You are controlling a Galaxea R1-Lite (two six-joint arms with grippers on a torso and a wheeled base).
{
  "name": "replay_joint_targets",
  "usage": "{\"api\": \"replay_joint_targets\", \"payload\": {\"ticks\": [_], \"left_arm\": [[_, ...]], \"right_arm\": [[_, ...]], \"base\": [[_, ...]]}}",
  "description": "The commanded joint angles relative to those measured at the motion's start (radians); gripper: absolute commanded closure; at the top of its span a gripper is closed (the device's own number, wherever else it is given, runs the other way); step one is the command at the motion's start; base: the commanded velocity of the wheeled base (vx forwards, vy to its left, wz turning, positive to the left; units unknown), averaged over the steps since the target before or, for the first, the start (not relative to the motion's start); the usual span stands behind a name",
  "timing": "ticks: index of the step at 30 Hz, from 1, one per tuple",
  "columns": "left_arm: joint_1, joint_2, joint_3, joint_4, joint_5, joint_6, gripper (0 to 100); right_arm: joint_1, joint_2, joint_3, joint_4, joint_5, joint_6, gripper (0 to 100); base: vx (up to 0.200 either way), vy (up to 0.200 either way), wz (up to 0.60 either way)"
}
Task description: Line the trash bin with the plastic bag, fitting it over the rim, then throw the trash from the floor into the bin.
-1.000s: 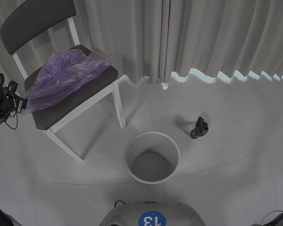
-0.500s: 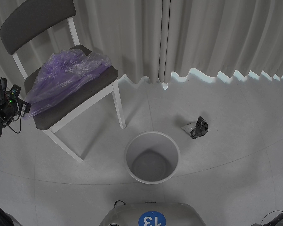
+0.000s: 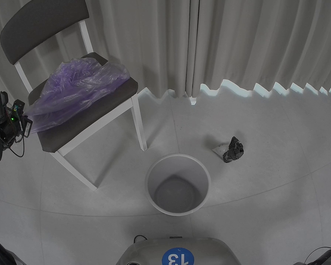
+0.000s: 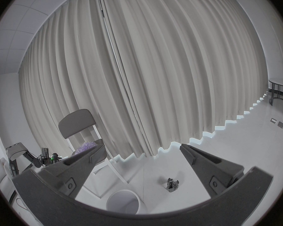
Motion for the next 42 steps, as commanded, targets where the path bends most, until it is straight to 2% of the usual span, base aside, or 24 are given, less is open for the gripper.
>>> {"api": "replay_joint_targets", "payload": {"ticks": [1,19,24,29,34,38,42], "left_arm": [[-0.003,-0.018,0.010,0.000,-0.001,0.002,100],[-0.035,-0.046,0.042,-0.001,-0.004,-0.006,100],[-0.033,-0.067,0.033,-0.001,-0.002,-0.004,100],[-0.032,-0.069,0.036,-0.001,-0.002,-0.006,100],[-0.038,-0.062,0.042,-0.055,-0.002,-0.023,100],[-0.038,-0.061,0.043,-0.084,-0.002,-0.026,100],[-0.044,-0.061,0.048,-0.089,-0.004,-0.028,100]], "right_arm": [[0.000,-0.001,0.004,-0.002,0.001,0.000,0],[0.010,-0.009,0.017,-0.002,0.003,-0.006,0],[0.066,-0.011,0.035,-0.002,0.001,-0.014,0],[0.071,-0.009,0.035,-0.003,-0.002,-0.026,0],[0.106,-0.006,0.040,-0.045,-0.022,-0.031,0],[0.132,0.002,0.047,-0.048,-0.066,-0.035,0],[0.143,0.034,0.067,-0.051,-0.088,-0.078,0]], "base": [[0.000,0.000,0.00],[0.000,0.000,0.00],[0.000,0.000,0.00],[0.000,0.000,0.00],[0.000,0.000,0.00],[0.000,0.000,0.00],[0.000,0.000,0.00]]}}
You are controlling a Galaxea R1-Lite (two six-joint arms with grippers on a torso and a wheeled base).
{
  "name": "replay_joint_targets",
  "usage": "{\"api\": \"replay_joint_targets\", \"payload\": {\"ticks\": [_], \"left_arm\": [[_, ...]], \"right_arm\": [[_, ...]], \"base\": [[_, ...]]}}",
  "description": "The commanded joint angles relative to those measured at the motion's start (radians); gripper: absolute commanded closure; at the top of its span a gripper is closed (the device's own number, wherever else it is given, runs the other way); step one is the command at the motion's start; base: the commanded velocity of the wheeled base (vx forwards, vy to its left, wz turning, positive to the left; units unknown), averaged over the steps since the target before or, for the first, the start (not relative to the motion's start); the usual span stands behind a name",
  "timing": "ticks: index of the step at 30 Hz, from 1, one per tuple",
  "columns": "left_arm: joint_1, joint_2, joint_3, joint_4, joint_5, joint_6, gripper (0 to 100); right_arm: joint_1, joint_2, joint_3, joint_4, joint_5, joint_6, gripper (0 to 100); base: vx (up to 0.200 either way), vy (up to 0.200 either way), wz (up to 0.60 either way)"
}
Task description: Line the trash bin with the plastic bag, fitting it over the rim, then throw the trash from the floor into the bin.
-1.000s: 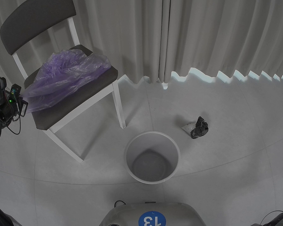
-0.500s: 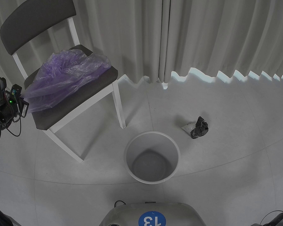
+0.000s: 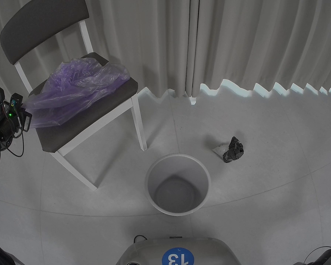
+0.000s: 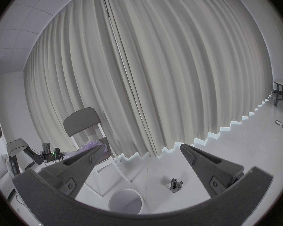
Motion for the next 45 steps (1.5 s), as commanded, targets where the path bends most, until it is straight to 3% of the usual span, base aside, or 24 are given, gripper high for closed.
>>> {"api": "replay_joint_targets", "payload": {"ticks": [1,6,11,22,31,45], "left_arm": [[-0.022,0.005,0.009,-0.002,-0.001,-0.005,100],[-0.066,0.008,0.010,-0.002,0.002,-0.050,100],[-0.086,0.002,-0.002,-0.002,0.004,-0.071,100],[-0.133,-0.014,-0.050,-0.002,0.002,-0.117,100],[-0.239,-0.095,-0.068,0.010,0.002,-0.215,100],[-0.387,-0.253,-0.042,0.022,0.004,-0.317,100]], "right_arm": [[0.011,0.055,0.051,-0.028,-0.020,-0.065,0],[0.011,0.145,0.147,-0.208,-0.048,-0.153,0],[0.047,0.245,0.180,-0.335,-0.106,-0.151,0],[0.120,0.363,0.217,-0.366,-0.108,-0.142,0],[0.166,0.441,0.269,-0.468,-0.097,-0.142,0],[0.205,0.457,0.280,-0.481,-0.099,-0.124,0]], "base": [[0.000,0.000,0.00],[0.000,0.000,0.00],[0.000,0.000,0.00],[0.000,0.000,0.00],[0.000,0.000,0.00],[0.000,0.000,0.00]]}}
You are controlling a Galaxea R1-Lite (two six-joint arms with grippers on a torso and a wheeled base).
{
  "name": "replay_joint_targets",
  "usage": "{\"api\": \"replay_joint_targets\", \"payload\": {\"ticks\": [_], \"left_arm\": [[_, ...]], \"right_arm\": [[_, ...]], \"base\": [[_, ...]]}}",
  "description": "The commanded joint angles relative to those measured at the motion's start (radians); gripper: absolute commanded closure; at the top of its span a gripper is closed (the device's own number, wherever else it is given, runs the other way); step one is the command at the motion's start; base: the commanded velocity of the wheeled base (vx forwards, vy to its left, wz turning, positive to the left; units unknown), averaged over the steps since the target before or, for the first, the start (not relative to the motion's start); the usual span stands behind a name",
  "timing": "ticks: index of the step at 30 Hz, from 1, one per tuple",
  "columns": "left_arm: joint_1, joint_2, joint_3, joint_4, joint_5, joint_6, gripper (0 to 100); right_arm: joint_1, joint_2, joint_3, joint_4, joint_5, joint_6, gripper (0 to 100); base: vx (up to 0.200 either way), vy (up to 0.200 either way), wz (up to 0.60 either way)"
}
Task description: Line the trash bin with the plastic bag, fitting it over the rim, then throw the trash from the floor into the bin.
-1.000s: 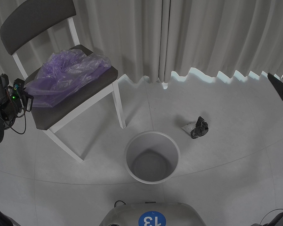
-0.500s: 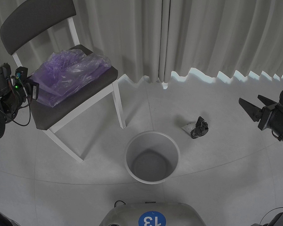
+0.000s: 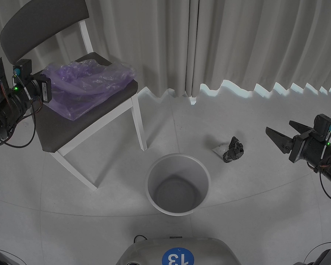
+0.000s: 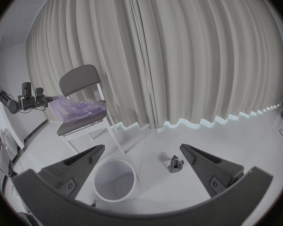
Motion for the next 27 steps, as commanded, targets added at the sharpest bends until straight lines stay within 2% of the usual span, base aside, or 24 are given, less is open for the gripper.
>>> {"api": "replay_joint_targets", "payload": {"ticks": [1,12,18,22,27], "left_arm": [[-0.029,-0.064,0.009,0.003,0.000,-0.003,100],[-0.107,-0.089,-0.019,0.027,-0.006,-0.009,100],[-0.162,-0.100,-0.045,0.031,-0.006,-0.064,100],[-0.179,-0.106,-0.047,0.040,-0.006,-0.069,100],[-0.198,-0.127,-0.039,0.040,-0.005,-0.069,100]], "right_arm": [[0.017,0.006,0.000,0.000,0.000,0.015,0],[0.094,0.014,0.016,-0.009,-0.009,0.040,0],[0.155,0.049,0.041,-0.023,-0.011,0.054,0],[0.221,0.118,0.072,-0.101,-0.020,0.075,0],[0.307,0.215,0.116,-0.247,-0.089,0.087,0]], "base": [[0.000,0.000,0.00],[0.000,0.000,0.00],[0.000,0.000,0.00],[0.000,0.000,0.00],[0.000,0.000,0.00]]}}
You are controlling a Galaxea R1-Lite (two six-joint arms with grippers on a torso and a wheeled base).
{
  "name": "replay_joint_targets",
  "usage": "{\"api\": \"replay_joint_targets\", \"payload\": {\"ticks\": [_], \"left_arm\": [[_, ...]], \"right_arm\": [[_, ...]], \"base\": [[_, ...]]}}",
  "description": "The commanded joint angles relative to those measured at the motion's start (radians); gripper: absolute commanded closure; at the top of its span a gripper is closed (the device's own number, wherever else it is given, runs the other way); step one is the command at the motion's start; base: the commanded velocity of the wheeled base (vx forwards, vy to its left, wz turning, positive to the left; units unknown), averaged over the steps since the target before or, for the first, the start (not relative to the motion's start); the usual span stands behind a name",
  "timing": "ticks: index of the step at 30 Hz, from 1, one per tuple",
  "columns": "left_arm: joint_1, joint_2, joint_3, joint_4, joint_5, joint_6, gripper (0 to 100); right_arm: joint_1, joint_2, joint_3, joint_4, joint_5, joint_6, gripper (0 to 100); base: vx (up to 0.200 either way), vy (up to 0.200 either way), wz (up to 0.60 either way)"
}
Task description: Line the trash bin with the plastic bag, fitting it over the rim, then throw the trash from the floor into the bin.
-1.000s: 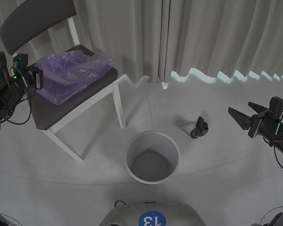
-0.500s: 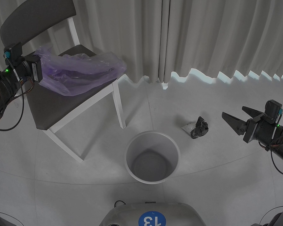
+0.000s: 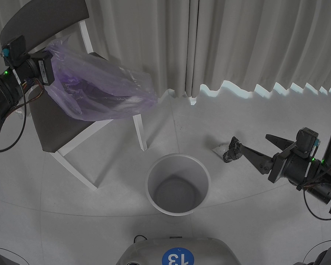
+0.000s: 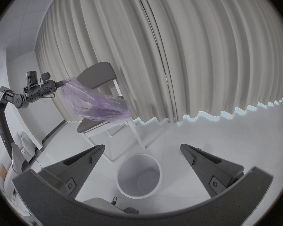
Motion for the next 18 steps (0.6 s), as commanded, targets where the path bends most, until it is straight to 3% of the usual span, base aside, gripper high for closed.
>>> {"api": "replay_joint_targets", "payload": {"ticks": [1,7,18], "left_arm": [[-0.026,-0.030,0.005,0.003,0.001,-0.001,100],[-0.036,-0.047,0.003,0.005,0.001,-0.001,100],[-0.050,-0.081,0.031,0.003,0.003,0.001,100]], "right_arm": [[0.093,0.120,0.053,-0.093,-0.045,0.007,0],[0.128,0.195,0.088,-0.210,-0.050,0.009,0],[0.201,0.195,0.054,-0.219,-0.073,0.006,0]], "base": [[0.000,0.000,0.00],[0.000,0.000,0.00],[0.000,0.000,0.00]]}}
